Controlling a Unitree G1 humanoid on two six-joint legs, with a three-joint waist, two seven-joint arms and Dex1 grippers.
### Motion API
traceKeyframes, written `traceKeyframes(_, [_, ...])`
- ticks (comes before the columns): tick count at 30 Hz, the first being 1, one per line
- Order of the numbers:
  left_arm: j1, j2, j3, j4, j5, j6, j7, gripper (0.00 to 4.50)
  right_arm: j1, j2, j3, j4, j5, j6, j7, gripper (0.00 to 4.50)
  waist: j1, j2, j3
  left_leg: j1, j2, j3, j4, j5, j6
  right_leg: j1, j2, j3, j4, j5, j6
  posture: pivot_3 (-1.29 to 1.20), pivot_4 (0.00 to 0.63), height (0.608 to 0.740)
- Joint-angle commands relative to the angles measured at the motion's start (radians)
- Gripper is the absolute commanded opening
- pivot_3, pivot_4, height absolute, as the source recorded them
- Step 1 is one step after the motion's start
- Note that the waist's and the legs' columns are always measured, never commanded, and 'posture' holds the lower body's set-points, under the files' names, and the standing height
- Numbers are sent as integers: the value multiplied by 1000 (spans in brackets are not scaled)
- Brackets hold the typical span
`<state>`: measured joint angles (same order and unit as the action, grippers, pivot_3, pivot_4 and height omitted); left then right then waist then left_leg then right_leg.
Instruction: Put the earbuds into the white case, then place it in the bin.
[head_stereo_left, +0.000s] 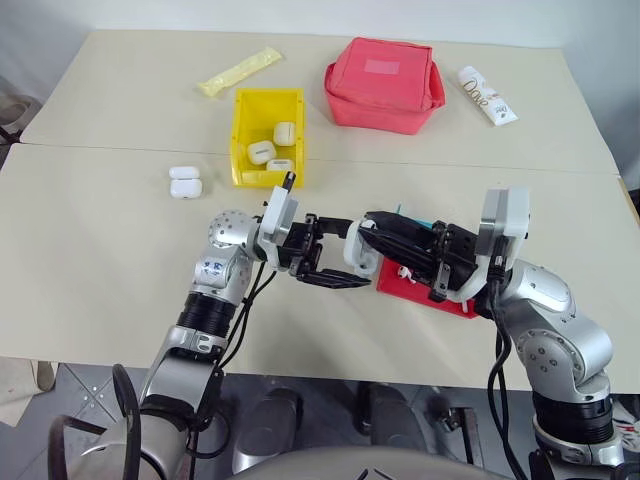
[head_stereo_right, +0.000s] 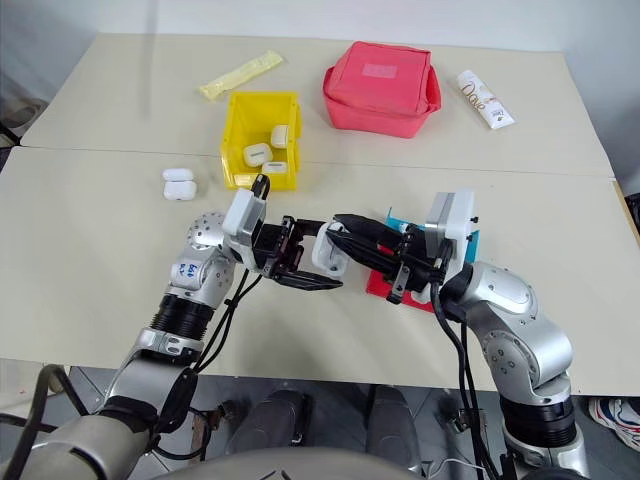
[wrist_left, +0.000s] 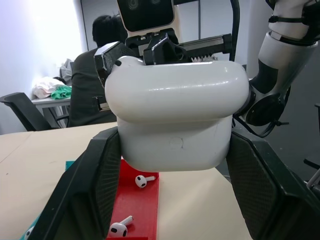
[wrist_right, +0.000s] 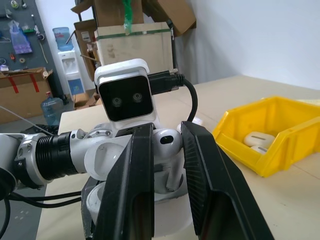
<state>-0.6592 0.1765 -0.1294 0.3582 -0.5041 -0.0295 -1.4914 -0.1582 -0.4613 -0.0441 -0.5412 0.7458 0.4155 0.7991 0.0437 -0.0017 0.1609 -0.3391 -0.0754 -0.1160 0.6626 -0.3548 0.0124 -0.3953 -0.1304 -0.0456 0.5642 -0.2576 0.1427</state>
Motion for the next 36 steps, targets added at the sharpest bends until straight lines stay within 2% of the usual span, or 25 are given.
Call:
traceKeyframes(1, [-28, -29, 38, -68, -51, -11, 15, 2780, 58, -20, 25, 42, -38, -5, 24, 457, -1, 0, 0, 0, 0, 0, 0, 0, 0, 0, 0, 0, 0, 0, 0, 0, 150, 740])
traceKeyframes(18, [-21, -28, 58, -32, -36, -50, 5, 2780, 104, -102, -9, -8, 34, 28, 19, 457, -2, 0, 0, 0, 0, 0, 0, 0, 0, 0, 0, 0, 0, 0, 0, 0, 150, 740])
traceKeyframes(26, [-25, -25, 48, -11, -16, -71, -4, 2780, 53, -135, 11, -32, 42, 78, -1, 457, -1, 0, 0, 0, 0, 0, 0, 0, 0, 0, 0, 0, 0, 0, 0, 0, 150, 740])
traceKeyframes(36, [-47, -8, 41, 81, 33, -130, -26, 2780, -42, -196, -94, -93, 87, 135, -70, 3670, 9, 0, 0, 0, 0, 0, 0, 0, 0, 0, -1, 0, -1, 0, 0, 0, 150, 740])
